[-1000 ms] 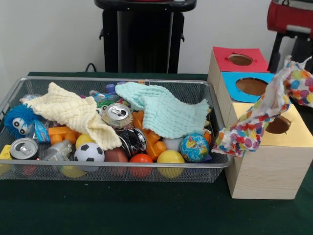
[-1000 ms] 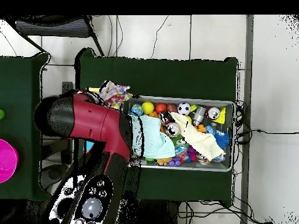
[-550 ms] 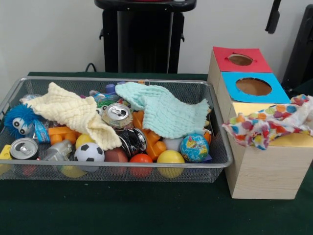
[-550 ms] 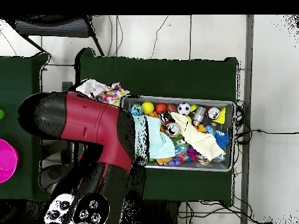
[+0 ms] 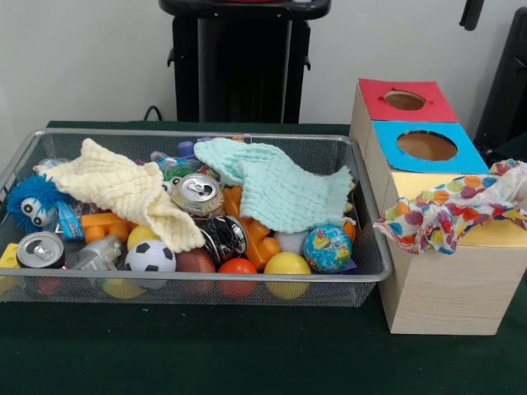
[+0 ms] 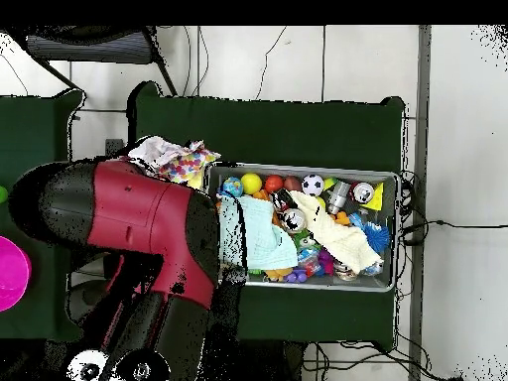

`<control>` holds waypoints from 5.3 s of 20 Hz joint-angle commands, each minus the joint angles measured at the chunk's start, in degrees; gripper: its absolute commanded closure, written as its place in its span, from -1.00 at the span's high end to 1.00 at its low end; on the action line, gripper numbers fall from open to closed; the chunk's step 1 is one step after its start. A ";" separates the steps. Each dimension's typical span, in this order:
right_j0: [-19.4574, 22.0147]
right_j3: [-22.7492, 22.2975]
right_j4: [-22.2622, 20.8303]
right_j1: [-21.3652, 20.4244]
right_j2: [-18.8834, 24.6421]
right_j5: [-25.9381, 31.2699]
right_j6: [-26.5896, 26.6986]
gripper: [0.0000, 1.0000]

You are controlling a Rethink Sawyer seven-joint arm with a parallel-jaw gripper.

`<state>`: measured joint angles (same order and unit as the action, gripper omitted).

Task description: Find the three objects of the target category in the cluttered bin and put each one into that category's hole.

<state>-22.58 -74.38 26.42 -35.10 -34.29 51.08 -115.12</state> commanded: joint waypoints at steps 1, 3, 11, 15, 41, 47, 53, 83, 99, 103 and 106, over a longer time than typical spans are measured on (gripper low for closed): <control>0.36 -4.66 1.53 1.79 4.17 -5.22 -16.81 1.00; 0.71 -5.20 1.33 1.91 5.00 -8.38 -15.04 1.00; 1.62 -6.32 0.33 1.91 6.78 -15.84 -11.11 -1.00; 2.80 -7.43 2.54 2.94 8.51 -21.78 -13.27 -1.00; 8.72 -12.30 3.98 4.12 19.25 -33.53 -10.71 -1.00; 9.47 -12.60 3.09 4.74 20.13 -34.32 -10.58 -1.00; 9.68 -13.18 2.30 5.09 19.81 -34.06 -10.07 -1.00; 16.29 -19.99 -0.55 5.02 30.48 -39.72 -7.60 -1.00; 14.08 -18.30 0.24 4.96 27.31 -26.17 -8.15 -1.00; 13.78 -18.16 -0.17 5.15 26.89 -24.99 -8.14 -1.00; 13.17 -17.61 -0.27 5.87 26.34 -25.18 -8.64 -1.00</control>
<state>-9.44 -89.31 27.99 -31.68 -10.29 20.08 -115.13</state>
